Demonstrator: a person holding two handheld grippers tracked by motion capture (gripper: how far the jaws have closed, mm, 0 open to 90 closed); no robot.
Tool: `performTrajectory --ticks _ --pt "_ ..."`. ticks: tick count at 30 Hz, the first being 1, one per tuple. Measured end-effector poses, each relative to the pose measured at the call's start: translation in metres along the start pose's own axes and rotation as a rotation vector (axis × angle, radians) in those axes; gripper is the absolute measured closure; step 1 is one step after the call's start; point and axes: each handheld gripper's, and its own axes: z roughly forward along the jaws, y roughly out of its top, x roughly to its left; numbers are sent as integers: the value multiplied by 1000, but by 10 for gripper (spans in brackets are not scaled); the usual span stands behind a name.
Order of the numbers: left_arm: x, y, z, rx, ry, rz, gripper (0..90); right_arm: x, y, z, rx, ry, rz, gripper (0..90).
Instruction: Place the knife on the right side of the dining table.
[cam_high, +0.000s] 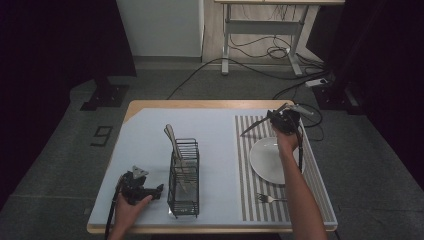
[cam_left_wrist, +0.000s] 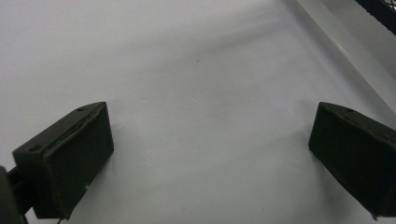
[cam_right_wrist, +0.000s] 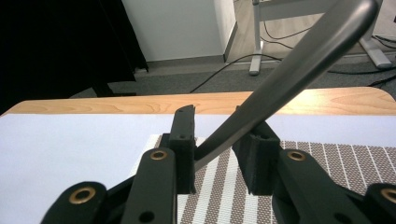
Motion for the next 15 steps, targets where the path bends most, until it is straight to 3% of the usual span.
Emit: performTrajectory --ticks 15 --pt "0 0 0 0 0 1 0 -19 -6 4 33 -18 30 629"
